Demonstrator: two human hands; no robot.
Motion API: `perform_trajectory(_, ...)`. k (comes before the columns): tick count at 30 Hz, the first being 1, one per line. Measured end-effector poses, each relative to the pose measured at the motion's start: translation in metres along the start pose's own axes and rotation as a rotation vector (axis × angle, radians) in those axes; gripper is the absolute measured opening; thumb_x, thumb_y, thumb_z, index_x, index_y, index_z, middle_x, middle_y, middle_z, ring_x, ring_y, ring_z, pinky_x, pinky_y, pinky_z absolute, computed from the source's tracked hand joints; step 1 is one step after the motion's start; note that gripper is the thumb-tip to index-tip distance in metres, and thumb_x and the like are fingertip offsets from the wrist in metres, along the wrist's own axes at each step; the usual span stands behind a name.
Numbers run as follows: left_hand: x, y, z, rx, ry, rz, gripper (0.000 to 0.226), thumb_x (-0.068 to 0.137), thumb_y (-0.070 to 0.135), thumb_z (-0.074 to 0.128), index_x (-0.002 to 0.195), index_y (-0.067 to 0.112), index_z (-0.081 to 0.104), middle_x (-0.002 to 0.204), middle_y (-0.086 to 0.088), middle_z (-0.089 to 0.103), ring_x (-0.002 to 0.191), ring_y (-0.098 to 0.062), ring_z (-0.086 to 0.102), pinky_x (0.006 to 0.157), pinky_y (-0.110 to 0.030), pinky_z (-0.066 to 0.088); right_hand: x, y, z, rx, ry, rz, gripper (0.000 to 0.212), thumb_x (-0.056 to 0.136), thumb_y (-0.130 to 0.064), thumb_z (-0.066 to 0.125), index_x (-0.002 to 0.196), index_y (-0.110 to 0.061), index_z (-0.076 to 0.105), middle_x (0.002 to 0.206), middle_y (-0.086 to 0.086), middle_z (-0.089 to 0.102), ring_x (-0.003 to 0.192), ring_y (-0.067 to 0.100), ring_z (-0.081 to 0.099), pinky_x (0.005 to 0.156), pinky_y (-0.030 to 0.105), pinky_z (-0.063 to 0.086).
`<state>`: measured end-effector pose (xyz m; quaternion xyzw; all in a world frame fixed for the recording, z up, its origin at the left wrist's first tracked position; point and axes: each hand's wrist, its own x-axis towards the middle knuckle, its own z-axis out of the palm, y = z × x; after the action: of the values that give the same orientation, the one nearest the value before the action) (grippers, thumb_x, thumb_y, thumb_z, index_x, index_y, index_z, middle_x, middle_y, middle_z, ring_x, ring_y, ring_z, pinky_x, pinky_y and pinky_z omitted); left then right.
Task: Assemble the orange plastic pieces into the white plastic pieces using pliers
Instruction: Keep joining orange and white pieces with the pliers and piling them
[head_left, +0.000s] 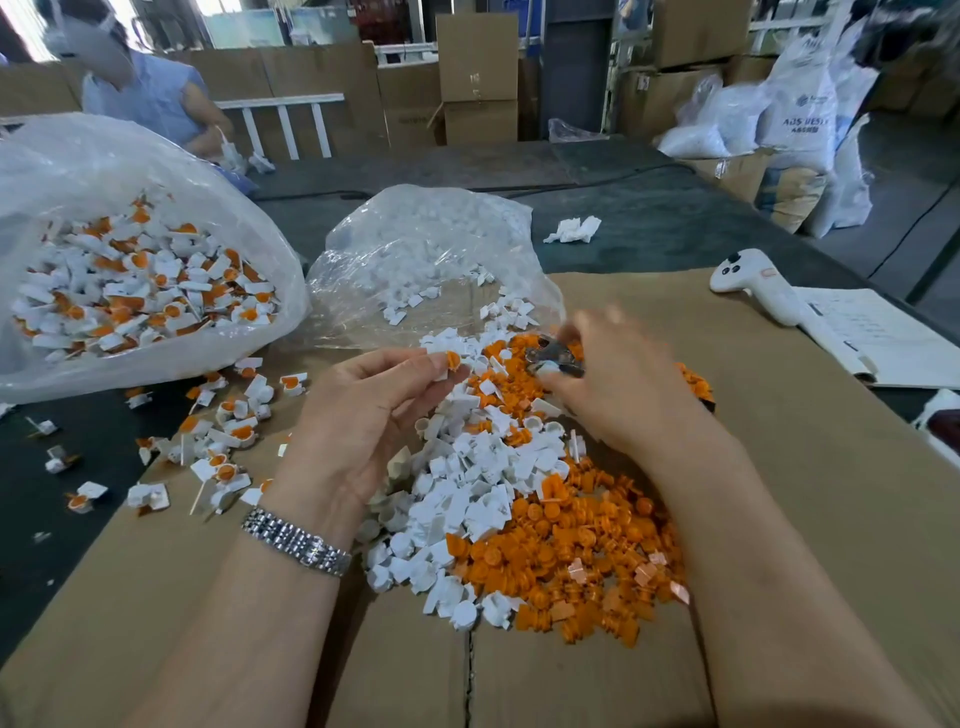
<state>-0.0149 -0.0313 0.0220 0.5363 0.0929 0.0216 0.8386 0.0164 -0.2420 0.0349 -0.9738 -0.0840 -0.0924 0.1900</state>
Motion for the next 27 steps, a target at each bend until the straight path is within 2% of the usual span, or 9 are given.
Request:
perform_trajectory(2, 0.001, 0.000, -0.001, -0.030, 0.004, -0.008, 0.014, 0.065, 0.002, 0.085, 0.079, 0.003, 0.081, 0.103, -0.024, 0.077, 0.099, -0.037, 0.076, 0.080, -0.030, 0.063, 0.000, 0.008, 0.002, -0.193, -0.139, 0.130, 0.058, 0.086, -0.062, 0.065, 0.123, -0.018, 0.055, 0.129, 0.008, 0.051, 0.122, 0.031, 0.049, 0.101, 0.051, 0.043)
perform_trajectory(4, 0.002, 0.001, -0.001, -0.055, 0.010, -0.013, 0.016, 0.064, 0.003, 0.087, 0.080, 0.003, 0.081, 0.102, -0.024, 0.077, 0.097, -0.036, 0.077, 0.072, -0.027, 0.063, -0.002, 0.009, 0.005, -0.274, -0.193, 0.152, 0.060, 0.086, -0.063, 0.065, 0.120, -0.015, 0.055, 0.129, 0.010, 0.051, 0.126, 0.034, 0.045, 0.102, 0.055, 0.039)
perform_trajectory(8, 0.000, 0.002, -0.001, 0.000, -0.005, 0.006, 0.024, 0.056, 0.014, 0.091, 0.079, 0.011, 0.083, 0.101, -0.017, 0.079, 0.094, -0.030, 0.078, 0.062, -0.022, 0.060, -0.002, 0.007, 0.008, -0.297, -0.131, 0.146, 0.041, 0.092, -0.041, 0.066, 0.119, -0.013, 0.052, 0.121, 0.011, 0.055, 0.118, 0.033, 0.051, 0.099, 0.054, 0.040)
perform_trajectory(13, 0.000, 0.003, 0.000, 0.000, 0.021, 0.025, 0.012, 0.064, 0.013, 0.087, 0.076, 0.013, 0.083, 0.096, -0.014, 0.080, 0.086, -0.024, 0.079, 0.054, -0.019, 0.058, 0.000, 0.005, 0.005, -0.223, -0.118, 0.160, 0.047, 0.088, -0.051, 0.067, 0.111, -0.012, 0.054, 0.111, 0.009, 0.055, 0.108, 0.031, 0.053, 0.097, 0.052, 0.042)
perform_trajectory(16, -0.001, 0.005, 0.001, -0.014, 0.039, 0.049, 0.007, 0.065, 0.014, 0.086, 0.072, 0.016, 0.083, 0.091, -0.011, 0.080, 0.082, -0.020, 0.079, 0.052, -0.018, 0.055, 0.001, 0.003, -0.001, -0.068, -0.069, 0.147, 0.033, 0.093, -0.040, 0.062, 0.110, -0.012, 0.056, 0.107, 0.010, 0.057, 0.094, 0.025, 0.056, 0.076, 0.037, 0.046)
perform_trajectory(19, -0.002, 0.005, 0.002, -0.013, 0.025, 0.079, 0.014, 0.069, 0.017, 0.085, 0.082, 0.013, 0.083, 0.090, -0.008, 0.079, 0.081, -0.018, 0.077, 0.053, -0.017, 0.054, 0.001, -0.002, -0.016, 0.099, -0.026, 0.079, 0.016, 0.100, -0.027, 0.052, 0.098, -0.012, 0.059, 0.088, 0.006, 0.060, 0.071, 0.015, 0.054, 0.054, 0.028, 0.037)
perform_trajectory(21, -0.002, 0.005, 0.002, -0.015, 0.024, 0.091, 0.030, 0.071, 0.018, 0.084, 0.098, 0.006, 0.078, 0.094, -0.008, 0.079, 0.082, -0.017, 0.076, 0.055, -0.017, 0.053, -0.001, -0.009, -0.032, 0.225, -0.126, 0.024, 0.020, 0.103, -0.027, 0.049, 0.093, -0.014, 0.061, 0.079, 0.006, 0.061, 0.062, 0.012, 0.052, 0.054, 0.025, 0.040)
perform_trajectory(23, -0.002, 0.005, 0.002, -0.030, 0.017, 0.100, 0.036, 0.073, 0.018, 0.083, 0.106, 0.003, 0.075, 0.096, -0.008, 0.079, 0.082, -0.016, 0.076, 0.056, -0.017, 0.053, -0.005, -0.019, -0.043, 0.325, -0.303, -0.022, 0.023, 0.104, -0.030, 0.050, 0.092, -0.015, 0.062, 0.084, 0.011, 0.066, 0.063, 0.014, 0.055, 0.058, 0.030, 0.046)
perform_trajectory(27, -0.002, 0.005, 0.002, -0.049, 0.008, 0.129, 0.032, 0.076, 0.018, 0.083, 0.105, 0.005, 0.076, 0.098, -0.006, 0.079, 0.084, -0.015, 0.076, 0.057, -0.015, 0.052, -0.008, -0.036, -0.043, 0.222, -0.454, -0.106, 0.037, 0.105, -0.033, 0.048, 0.077, -0.009, 0.054, 0.071, 0.008, 0.053, 0.059, 0.014, 0.046, 0.054, 0.029, 0.037)
